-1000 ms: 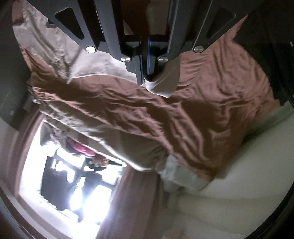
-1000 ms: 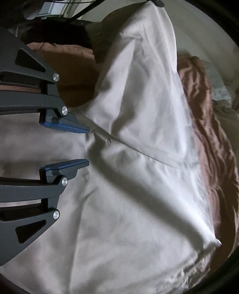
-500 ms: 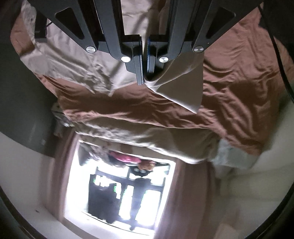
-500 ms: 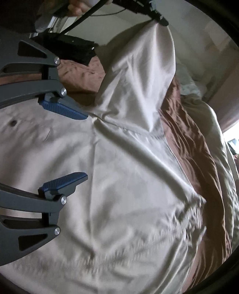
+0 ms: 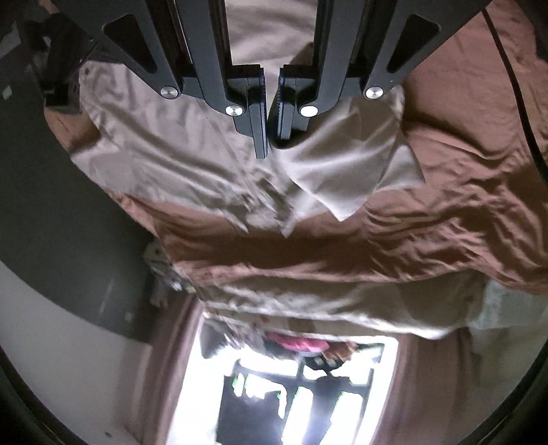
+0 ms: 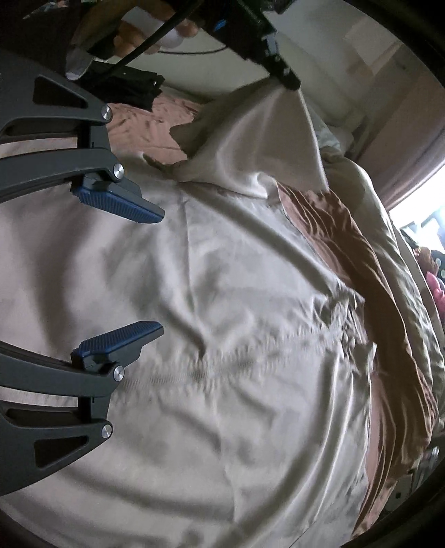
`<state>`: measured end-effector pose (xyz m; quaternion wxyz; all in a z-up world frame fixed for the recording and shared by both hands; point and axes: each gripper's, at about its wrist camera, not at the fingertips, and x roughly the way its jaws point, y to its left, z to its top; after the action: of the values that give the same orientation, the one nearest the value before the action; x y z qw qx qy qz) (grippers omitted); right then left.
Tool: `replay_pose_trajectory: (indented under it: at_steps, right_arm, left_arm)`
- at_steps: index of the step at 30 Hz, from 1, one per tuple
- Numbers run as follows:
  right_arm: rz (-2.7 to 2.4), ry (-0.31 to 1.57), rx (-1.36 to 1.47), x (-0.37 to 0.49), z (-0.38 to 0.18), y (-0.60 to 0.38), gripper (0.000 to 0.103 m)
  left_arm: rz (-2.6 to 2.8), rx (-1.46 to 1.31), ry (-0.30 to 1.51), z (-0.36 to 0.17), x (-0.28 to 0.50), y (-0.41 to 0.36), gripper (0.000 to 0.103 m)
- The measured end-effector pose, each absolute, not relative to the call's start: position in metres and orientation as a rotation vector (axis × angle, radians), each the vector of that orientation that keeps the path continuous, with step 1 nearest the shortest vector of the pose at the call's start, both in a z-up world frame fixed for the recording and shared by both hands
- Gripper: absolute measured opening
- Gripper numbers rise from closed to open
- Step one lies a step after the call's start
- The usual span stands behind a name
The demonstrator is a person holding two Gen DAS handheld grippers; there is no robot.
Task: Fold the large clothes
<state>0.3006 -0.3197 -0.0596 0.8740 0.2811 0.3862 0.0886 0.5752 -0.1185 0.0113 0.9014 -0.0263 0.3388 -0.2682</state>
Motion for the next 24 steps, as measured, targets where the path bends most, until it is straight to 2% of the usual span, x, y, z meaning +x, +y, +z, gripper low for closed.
replay_pose_trajectory:
  at_steps: [3, 4, 5, 7, 8, 9, 16, 24]
  right_arm:
    - [0.181, 0.806, 0.582, 0.29, -0.057, -0.326, 0.058]
    - [0.176, 0.805, 0.577, 0.287, -0.057, -0.327, 0.058]
    - [0.169, 0.803, 0.574, 0.284, -0.055, -0.33, 0.058]
    - [0.165, 0.794, 0.576, 0.278, -0.052, -0.333, 0.058]
    - [0.162, 0.788, 0.577, 0.275, -0.051, -0.334, 0.062]
    - [0.158, 0.782, 0.576, 0.273, -0.05, -0.334, 0.066]
    - [0.162, 0.74, 0.559, 0.261, -0.039, -0.321, 0.066]
    - [0.242, 0.764, 0.44, 0.288, -0.028, -0.268, 0.066]
  left_arm:
    - [-0.608, -0.066, 0.808, -0.012, 0.576, -0.139, 0.008]
    - [-0.63, -0.094, 0.855, -0.021, 0.578, -0.143, 0.022]
    - [-0.643, -0.116, 0.882, -0.026, 0.577, -0.144, 0.046]
    - [-0.667, -0.153, 0.915, -0.038, 0.568, -0.146, 0.074]
    - [-0.673, -0.153, 0.91, -0.038, 0.563, -0.147, 0.08]
    - [-0.676, -0.15, 0.906, -0.039, 0.556, -0.146, 0.082]
    - [-0.674, -0.214, 0.9, -0.033, 0.525, -0.113, 0.085]
    - [-0.467, -0.166, 0.85, -0.027, 0.514, -0.041, 0.085]
